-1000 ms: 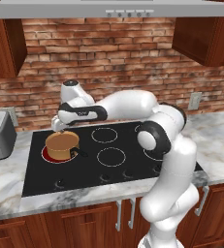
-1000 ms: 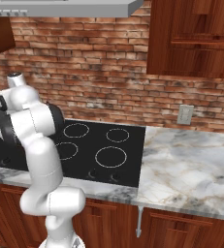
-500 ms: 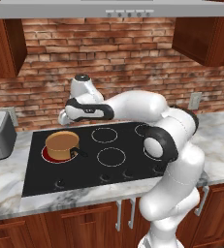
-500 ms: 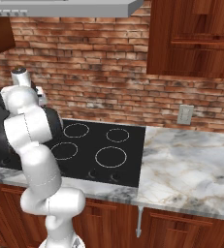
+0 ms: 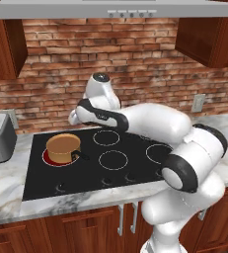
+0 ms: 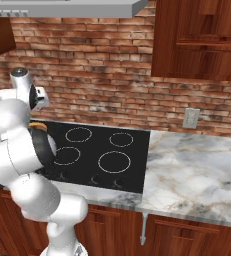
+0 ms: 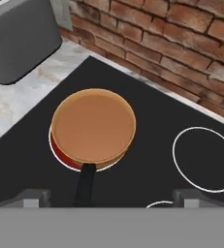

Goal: Pick up the sugar cube(s) and place them in the saucepan with hot chocolate.

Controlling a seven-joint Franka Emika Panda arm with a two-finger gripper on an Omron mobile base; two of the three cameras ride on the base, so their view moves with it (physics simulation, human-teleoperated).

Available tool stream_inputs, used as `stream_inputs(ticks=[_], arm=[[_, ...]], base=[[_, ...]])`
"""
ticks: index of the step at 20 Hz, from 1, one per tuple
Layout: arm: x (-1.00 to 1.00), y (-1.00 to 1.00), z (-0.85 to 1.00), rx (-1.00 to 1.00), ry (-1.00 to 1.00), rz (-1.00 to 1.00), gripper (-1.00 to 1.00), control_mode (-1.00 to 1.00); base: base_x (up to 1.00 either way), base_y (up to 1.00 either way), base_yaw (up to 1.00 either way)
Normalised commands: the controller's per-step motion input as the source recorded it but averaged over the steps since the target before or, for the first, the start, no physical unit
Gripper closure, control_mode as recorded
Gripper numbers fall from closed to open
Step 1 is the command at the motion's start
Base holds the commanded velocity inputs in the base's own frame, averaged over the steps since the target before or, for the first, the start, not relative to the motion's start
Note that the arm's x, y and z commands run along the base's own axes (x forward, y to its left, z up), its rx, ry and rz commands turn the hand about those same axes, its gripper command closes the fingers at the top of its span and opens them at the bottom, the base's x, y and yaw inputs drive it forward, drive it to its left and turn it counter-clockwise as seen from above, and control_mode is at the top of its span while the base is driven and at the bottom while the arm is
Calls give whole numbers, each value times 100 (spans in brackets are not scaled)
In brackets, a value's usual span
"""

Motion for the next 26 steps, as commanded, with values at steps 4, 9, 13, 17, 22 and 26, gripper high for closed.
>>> stream_inputs(ticks=[4,9,13,17,22,26], arm=[[-63,-32,86,-2,-8,0,-100,-100],[-57,-38,90,-7,-1,-2,-100,-100],[-73,-51,60,-1,10,-5,-100,-100],[-75,-61,14,0,13,-5,-100,-100],[-82,-59,-15,0,1,-2,-100,-100],[-31,-52,-3,0,-2,0,-100,-100]], base=[[0,0,0],[0,0,0],[0,0,0],[0,0,0],[0,0,0],[0,0,0]])
